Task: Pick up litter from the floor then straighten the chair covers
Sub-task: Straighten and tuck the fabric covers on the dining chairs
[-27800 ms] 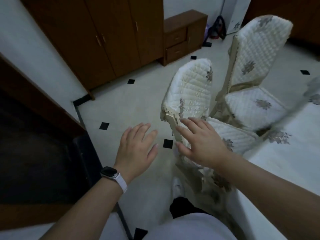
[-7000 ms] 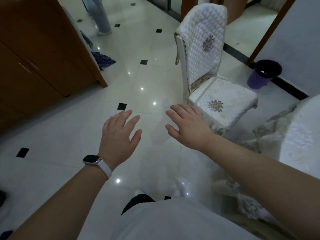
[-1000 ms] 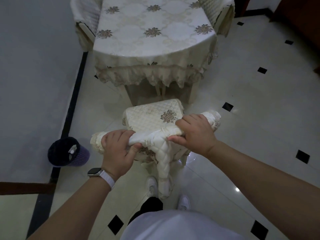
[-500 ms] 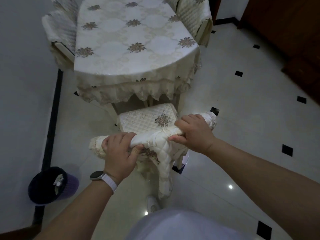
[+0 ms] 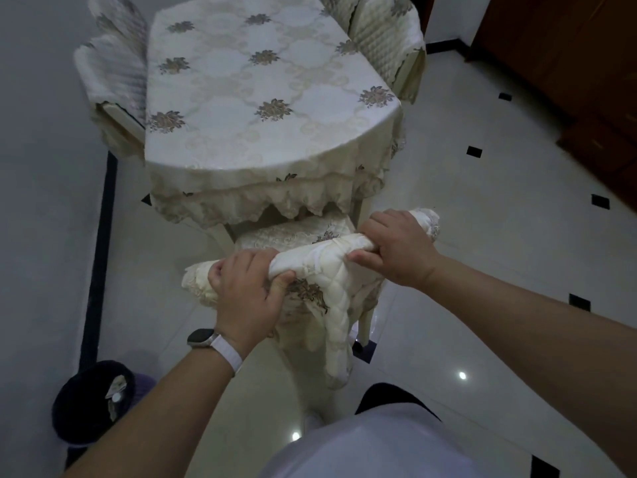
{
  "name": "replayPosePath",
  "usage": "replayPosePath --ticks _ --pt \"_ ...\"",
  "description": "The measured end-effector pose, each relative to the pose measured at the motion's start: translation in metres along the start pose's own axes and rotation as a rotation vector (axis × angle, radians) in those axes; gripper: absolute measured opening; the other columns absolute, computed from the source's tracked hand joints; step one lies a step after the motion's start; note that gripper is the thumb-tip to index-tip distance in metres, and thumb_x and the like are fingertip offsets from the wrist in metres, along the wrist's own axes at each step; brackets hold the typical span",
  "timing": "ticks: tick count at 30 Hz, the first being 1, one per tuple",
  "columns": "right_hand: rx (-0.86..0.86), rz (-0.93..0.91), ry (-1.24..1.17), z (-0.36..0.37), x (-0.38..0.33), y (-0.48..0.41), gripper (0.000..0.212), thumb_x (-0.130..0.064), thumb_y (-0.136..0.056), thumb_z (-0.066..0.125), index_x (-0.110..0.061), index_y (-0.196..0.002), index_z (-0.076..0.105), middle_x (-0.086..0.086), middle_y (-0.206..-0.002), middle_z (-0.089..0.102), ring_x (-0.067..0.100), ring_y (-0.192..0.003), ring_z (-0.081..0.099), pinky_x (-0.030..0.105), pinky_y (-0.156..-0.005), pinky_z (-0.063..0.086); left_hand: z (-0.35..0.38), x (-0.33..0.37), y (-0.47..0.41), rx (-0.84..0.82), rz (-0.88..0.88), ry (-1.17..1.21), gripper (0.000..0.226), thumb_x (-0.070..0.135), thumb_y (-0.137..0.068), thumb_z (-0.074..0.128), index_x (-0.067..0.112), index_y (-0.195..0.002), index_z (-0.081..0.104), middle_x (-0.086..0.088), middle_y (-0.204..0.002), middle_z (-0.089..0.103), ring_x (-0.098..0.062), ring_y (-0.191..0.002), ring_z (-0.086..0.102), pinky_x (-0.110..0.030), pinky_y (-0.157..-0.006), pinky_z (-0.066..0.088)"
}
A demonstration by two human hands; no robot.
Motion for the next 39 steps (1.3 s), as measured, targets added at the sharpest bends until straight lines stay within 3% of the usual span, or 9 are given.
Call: replayPosePath --ticks 9,18,24,33,39 --pt "0.153 -0.02 -0.043 -0.005 0.023 -0.026 0.07 -0.074 -0.089 0.034 -0.011 -0.069 0.058 0.003 -0.066 0.054 0.022 -0.059 0.047 0.036 -0.054 0.04 0.001 0.003 -0.038 0.015 0.023 -0.012 0.054 0.061 -0.095 0.036 0.018 -0.104 0.068 0.003 -0.092 0.06 -0.019 -0.09 0.049 -0.041 -0.084 0.029" --pt "0.173 -0.053 -0.043 0.004 0.035 -0.029 0.067 -0.073 -0.088 0.04 -0.012 -0.069 0.058 0.002 -0.067 0.056 0.022 -0.059 0.049 0.031 -0.054 0.037 0.018 -0.002 -0.047 0.019 0.039 0.012 0.043 0.053 -0.09 0.048 0.017 -0.104 0.067 0.002 -0.092 0.06 -0.018 -0.089 0.049 -0.044 -0.084 0.031" --pt "0.173 -0.066 -0.061 0.002 0.047 -0.04 0.067 -0.072 -0.089 0.039 -0.011 -0.07 0.058 0.002 -0.066 0.053 0.022 -0.06 0.047 0.032 -0.056 0.037 0.022 0.002 -0.059 0.05 0.02 0.017 0.057 0.062 -0.095 0.036 0.015 -0.101 0.069 0.001 -0.092 0.061 -0.018 -0.09 0.05 -0.044 -0.085 0.031" --pt "0.148 -0.111 -0.1 0.003 0.071 -0.03 0.065 -0.07 -0.088 0.041 -0.011 -0.074 0.062 0.002 -0.07 0.056 0.021 -0.064 0.05 0.032 -0.062 0.036 0.04 0.021 -0.051 0.07 -0.004 -0.01 0.054 0.061 -0.095 0.039 0.016 -0.102 0.069 0.002 -0.093 0.062 -0.018 -0.09 0.051 -0.044 -0.085 0.032" --pt "0.113 -0.145 -0.075 0.006 0.098 -0.033 0.069 -0.073 -0.09 0.031 -0.012 -0.075 0.06 0.002 -0.071 0.055 0.023 -0.065 0.05 0.031 -0.063 0.036 0.063 0.036 -0.057 0.037 -0.052 -0.021 0.043 0.055 -0.09 0.048 0.019 -0.105 0.068 0.005 -0.096 0.062 -0.018 -0.091 0.05 -0.036 -0.086 0.025"
Point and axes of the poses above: each hand's wrist, its own y-axis away from the middle knuckle, its own z-axis out of the palm, x = y × z, the point moved 10 cm from there along -y, towards the middle knuckle
